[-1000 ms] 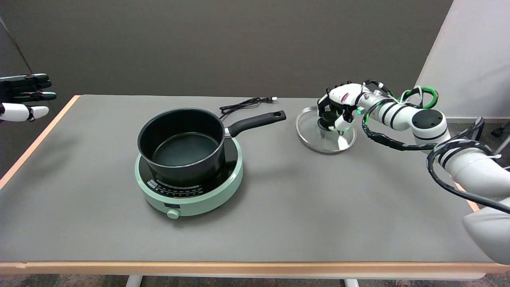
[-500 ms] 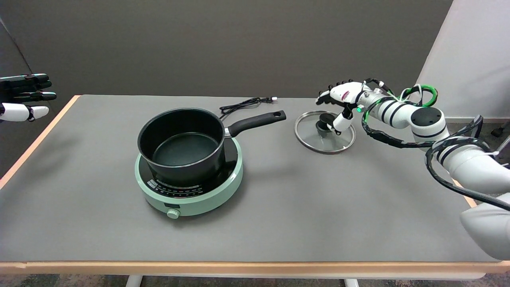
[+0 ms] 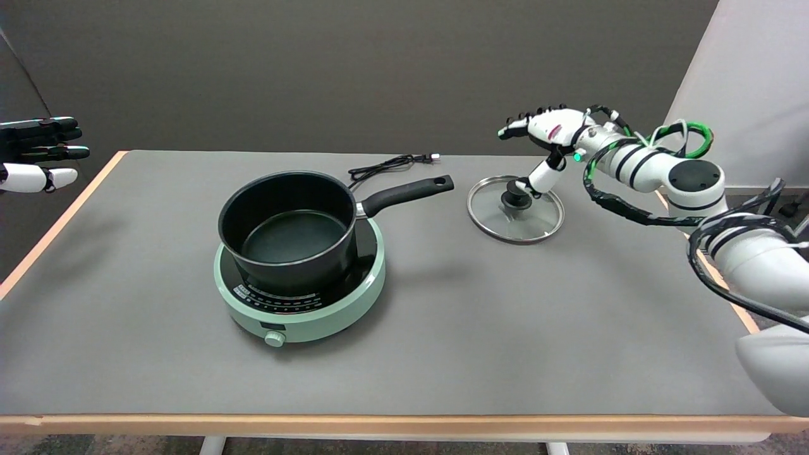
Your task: Place the pot lid onto the table.
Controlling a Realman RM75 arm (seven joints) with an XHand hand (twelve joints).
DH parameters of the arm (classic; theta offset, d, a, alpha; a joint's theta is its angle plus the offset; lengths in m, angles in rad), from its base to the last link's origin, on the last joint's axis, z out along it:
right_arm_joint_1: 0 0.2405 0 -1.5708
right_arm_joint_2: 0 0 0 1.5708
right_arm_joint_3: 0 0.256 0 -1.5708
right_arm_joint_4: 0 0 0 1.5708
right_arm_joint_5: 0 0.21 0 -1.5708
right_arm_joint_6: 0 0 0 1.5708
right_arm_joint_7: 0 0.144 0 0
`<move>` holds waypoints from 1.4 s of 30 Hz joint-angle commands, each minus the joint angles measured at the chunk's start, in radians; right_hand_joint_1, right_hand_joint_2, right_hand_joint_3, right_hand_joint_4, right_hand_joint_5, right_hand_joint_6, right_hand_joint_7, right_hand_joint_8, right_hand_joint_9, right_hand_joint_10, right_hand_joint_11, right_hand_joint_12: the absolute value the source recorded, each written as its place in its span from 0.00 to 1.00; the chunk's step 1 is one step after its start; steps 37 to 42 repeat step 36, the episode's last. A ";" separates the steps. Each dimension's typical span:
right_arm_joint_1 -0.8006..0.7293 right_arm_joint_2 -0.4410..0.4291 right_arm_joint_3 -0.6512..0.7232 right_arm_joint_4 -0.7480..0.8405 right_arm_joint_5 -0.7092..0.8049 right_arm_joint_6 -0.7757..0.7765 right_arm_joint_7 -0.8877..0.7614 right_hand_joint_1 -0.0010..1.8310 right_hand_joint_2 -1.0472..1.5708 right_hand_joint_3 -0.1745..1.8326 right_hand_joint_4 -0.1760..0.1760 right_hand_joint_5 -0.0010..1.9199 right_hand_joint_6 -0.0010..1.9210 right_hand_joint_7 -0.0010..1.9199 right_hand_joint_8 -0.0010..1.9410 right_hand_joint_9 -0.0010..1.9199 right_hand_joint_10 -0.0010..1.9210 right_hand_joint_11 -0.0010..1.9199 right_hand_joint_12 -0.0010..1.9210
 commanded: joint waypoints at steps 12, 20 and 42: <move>-0.469 -0.008 0.435 0.731 0.082 0.072 -0.009 0.47 0.57 0.58 0.63 0.21 0.09 0.26 0.09 0.26 0.18 0.16 0.39; -0.571 -0.105 0.535 0.930 0.036 0.031 -0.009 0.47 0.58 0.57 0.61 0.22 0.09 0.27 0.09 0.27 0.19 0.17 0.39; -0.601 -0.262 0.708 0.939 0.514 0.010 -0.095 0.46 0.58 0.57 0.50 0.20 0.08 0.22 0.09 0.21 0.18 0.13 0.35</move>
